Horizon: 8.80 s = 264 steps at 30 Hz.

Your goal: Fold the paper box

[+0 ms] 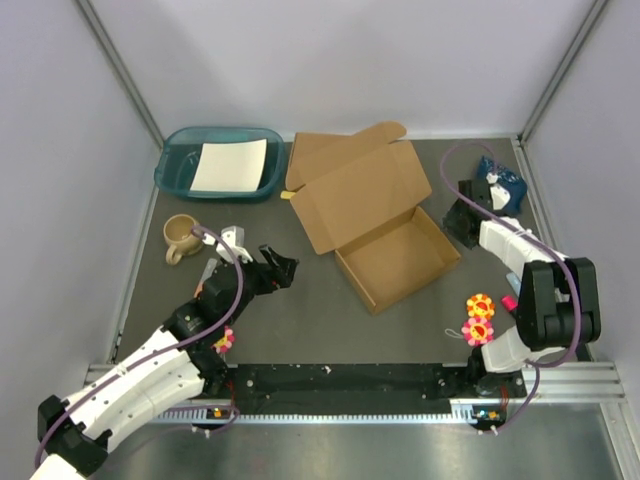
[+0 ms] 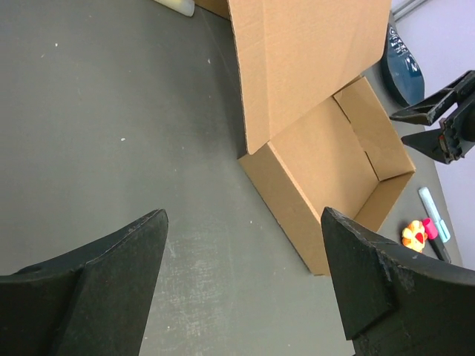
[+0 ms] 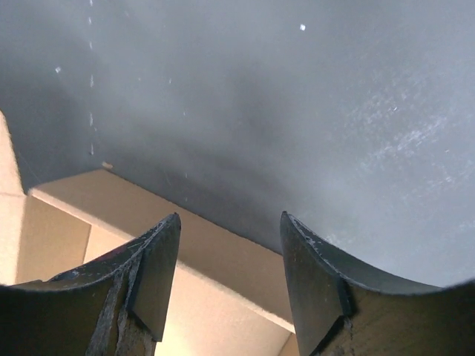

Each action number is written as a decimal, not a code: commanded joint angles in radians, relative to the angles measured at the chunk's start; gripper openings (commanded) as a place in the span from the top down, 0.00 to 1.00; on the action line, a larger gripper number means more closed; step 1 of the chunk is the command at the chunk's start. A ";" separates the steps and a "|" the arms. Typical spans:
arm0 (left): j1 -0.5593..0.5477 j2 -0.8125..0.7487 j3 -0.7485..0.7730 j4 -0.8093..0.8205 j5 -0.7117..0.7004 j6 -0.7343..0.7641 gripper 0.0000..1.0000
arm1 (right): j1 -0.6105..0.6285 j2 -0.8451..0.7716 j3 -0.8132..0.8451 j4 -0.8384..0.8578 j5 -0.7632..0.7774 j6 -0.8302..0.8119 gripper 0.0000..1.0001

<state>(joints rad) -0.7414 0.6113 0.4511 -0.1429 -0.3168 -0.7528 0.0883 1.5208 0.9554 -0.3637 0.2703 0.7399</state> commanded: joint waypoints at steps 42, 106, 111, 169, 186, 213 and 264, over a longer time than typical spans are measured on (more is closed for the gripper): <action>-0.001 -0.019 -0.043 0.131 0.159 0.015 0.10 | -0.587 -0.420 -0.244 -0.477 0.026 0.059 0.17; -0.023 0.171 0.037 0.088 0.133 -0.039 0.13 | 0.028 -0.261 -0.155 -0.239 0.015 -0.020 0.63; -0.023 0.179 0.032 0.098 0.131 -0.031 0.13 | 0.028 -0.235 -0.098 -0.259 0.021 -0.027 0.49; -0.023 0.130 -0.028 0.118 0.143 -0.010 0.13 | 0.004 0.042 0.132 0.040 -0.131 -0.718 0.34; -0.023 0.070 -0.026 0.074 0.107 0.018 0.12 | -0.059 0.210 0.086 -0.047 -0.111 -0.804 0.36; -0.024 0.038 -0.002 0.020 0.061 0.012 0.12 | 0.025 -0.304 -0.011 -0.139 -0.089 -0.510 0.85; 0.467 0.365 0.366 0.184 0.356 0.170 0.02 | 0.232 -0.473 -0.046 0.278 -0.302 -0.221 0.27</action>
<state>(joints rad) -0.4057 0.8497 0.7124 -0.1547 -0.3054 -0.6243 0.3443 1.1461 1.0153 -0.2371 0.1539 0.4335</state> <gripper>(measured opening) 0.972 0.729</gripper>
